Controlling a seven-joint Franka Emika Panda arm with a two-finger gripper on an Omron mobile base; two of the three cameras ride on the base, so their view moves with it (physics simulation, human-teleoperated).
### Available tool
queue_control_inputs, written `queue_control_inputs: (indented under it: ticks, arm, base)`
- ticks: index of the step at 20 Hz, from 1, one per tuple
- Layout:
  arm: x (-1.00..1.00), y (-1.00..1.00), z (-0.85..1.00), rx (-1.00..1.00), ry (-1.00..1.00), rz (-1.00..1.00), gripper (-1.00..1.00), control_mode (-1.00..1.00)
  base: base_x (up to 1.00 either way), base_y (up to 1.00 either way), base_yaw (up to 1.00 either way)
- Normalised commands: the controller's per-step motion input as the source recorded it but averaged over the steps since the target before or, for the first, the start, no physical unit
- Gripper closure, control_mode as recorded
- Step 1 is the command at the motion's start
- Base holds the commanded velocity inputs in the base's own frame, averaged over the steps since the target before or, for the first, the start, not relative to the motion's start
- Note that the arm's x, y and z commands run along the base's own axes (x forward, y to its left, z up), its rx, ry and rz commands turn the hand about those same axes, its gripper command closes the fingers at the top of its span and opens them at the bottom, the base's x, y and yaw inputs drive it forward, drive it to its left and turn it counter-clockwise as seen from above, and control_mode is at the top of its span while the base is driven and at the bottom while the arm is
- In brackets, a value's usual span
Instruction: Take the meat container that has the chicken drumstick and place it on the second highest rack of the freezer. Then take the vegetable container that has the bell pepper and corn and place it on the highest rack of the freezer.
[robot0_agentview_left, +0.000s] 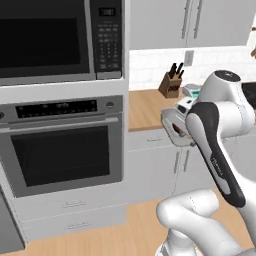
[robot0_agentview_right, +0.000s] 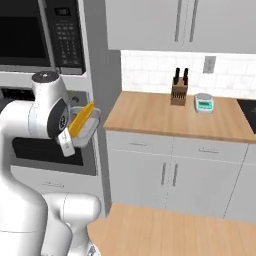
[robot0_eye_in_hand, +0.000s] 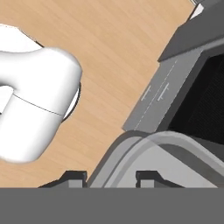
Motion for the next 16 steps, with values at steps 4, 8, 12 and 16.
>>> queue_control_inputs:
  ticks: [4, 8, 12, 16]
  arm:
    - [0.00, 0.00, 0.00, 0.00, 0.00, 0.00, 1.00, 1.00]
    - [0.00, 0.00, 0.00, 0.00, 0.00, 0.00, 1.00, 1.00]
    - [0.00, 0.00, 0.00, 0.00, 0.00, 0.00, 1.00, 1.00]
    - [0.00, 0.00, 0.00, 0.00, 0.00, 0.00, 1.00, 1.00]
  base:
    - [0.02, 0.99, -0.02]
    - [0.30, 0.88, -0.12]
    - [0.00, 1.00, -0.02]
    - [0.01, 1.00, 0.00]
